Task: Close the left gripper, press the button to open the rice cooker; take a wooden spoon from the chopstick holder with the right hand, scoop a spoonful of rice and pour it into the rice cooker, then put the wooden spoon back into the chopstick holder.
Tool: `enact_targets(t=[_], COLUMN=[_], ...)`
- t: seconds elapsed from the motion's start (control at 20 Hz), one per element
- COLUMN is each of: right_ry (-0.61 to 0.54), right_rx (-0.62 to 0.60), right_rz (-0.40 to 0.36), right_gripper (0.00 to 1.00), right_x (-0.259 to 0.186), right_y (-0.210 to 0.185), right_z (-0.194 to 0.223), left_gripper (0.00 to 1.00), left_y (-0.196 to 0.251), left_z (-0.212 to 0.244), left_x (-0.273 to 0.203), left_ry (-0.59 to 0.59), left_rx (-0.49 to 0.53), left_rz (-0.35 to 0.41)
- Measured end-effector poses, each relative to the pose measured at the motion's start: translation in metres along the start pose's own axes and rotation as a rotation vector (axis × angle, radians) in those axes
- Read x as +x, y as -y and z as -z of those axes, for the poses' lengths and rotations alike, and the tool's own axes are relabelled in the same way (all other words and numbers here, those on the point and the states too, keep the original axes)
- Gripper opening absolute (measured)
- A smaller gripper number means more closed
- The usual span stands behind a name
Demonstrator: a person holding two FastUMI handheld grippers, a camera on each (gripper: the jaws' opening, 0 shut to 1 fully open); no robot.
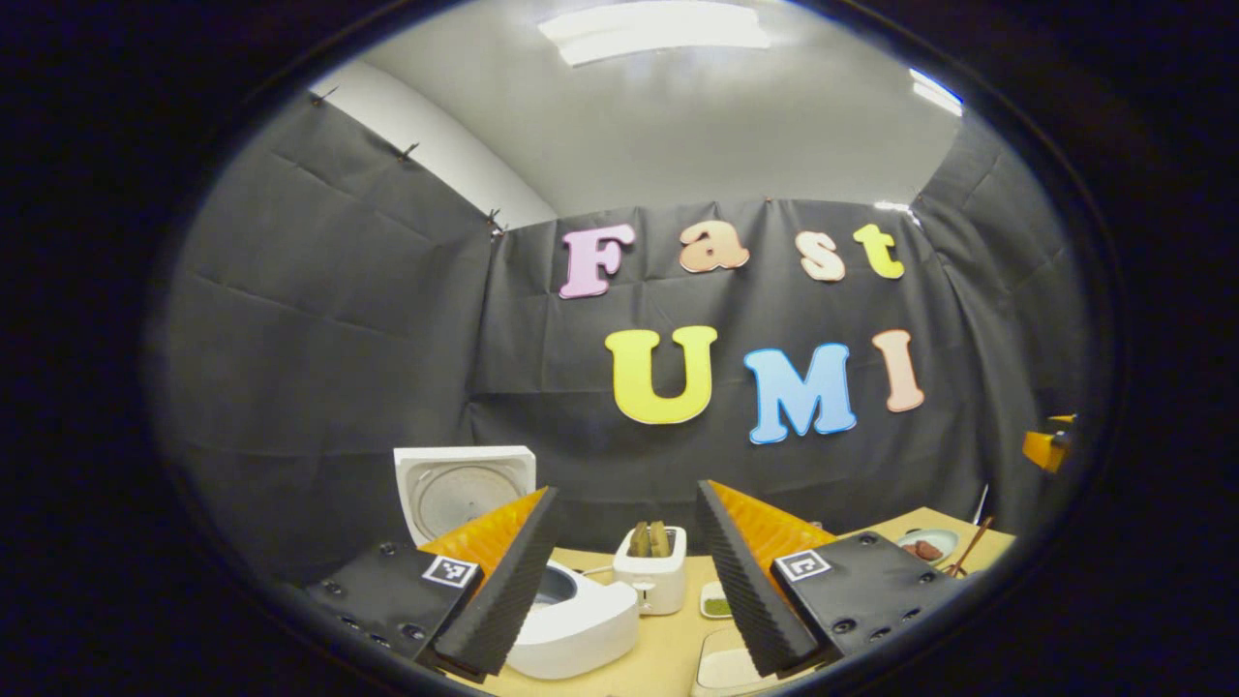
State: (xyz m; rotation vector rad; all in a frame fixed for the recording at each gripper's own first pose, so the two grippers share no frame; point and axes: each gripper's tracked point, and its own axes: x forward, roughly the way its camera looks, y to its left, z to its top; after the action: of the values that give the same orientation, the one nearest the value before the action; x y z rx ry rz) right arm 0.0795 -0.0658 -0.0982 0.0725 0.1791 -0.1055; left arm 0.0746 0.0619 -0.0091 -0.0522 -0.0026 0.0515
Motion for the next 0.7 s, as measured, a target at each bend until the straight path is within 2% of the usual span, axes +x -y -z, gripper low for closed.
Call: enact_targets(t=[0.05, 0.1, 0.25, 0.3, 0.35, 0.4, 0.5, 0.55, 0.7], right_ry=[-0.030, -0.059, -0.133, -0.152, -0.176, -0.200, -0.245, -0.270, -0.374], right_rx=[0.010, 0.021, 0.056, 0.060, 0.063, 0.069, 0.081, 0.087, 0.121], right_rz=[0.004, 0.011, 0.023, 0.027, 0.028, 0.024, 0.022, 0.019, 0.020], right_gripper=[0.98, 0.98, 0.98, 0.98, 0.98, 0.98, 0.98, 0.98, 0.98], right_x=[0.009, 0.015, 0.033, 0.039, 0.043, 0.046, 0.051, 0.054, 0.060], right_y=[0.006, 0.011, 0.023, 0.026, 0.029, 0.031, 0.034, 0.034, 0.035], right_z=[0.012, 0.025, 0.057, 0.066, 0.078, 0.087, 0.104, 0.116, 0.151], left_gripper=[0.96, 0.91, 0.91, 0.96, 0.96, 0.91, 0.91, 0.96, 0.96], left_y=[0.004, 0.010, 0.022, 0.023, 0.025, 0.027, 0.025, 0.022, 0.013], left_z=[0.003, 0.001, -0.010, -0.014, -0.015, -0.018, -0.022, -0.025, -0.030], left_x=[-0.009, -0.015, -0.028, -0.034, -0.038, -0.041, -0.052, -0.057, -0.069], left_ry=[-0.005, -0.009, -0.009, -0.009, -0.012, -0.017, -0.014, -0.011, -0.010], left_rx=[0.001, -0.004, -0.005, 0.004, 0.013, 0.022, 0.040, 0.045, 0.062], left_rz=[-0.005, -0.003, -0.004, -0.007, -0.007, -0.009, -0.024, -0.033, -0.064])
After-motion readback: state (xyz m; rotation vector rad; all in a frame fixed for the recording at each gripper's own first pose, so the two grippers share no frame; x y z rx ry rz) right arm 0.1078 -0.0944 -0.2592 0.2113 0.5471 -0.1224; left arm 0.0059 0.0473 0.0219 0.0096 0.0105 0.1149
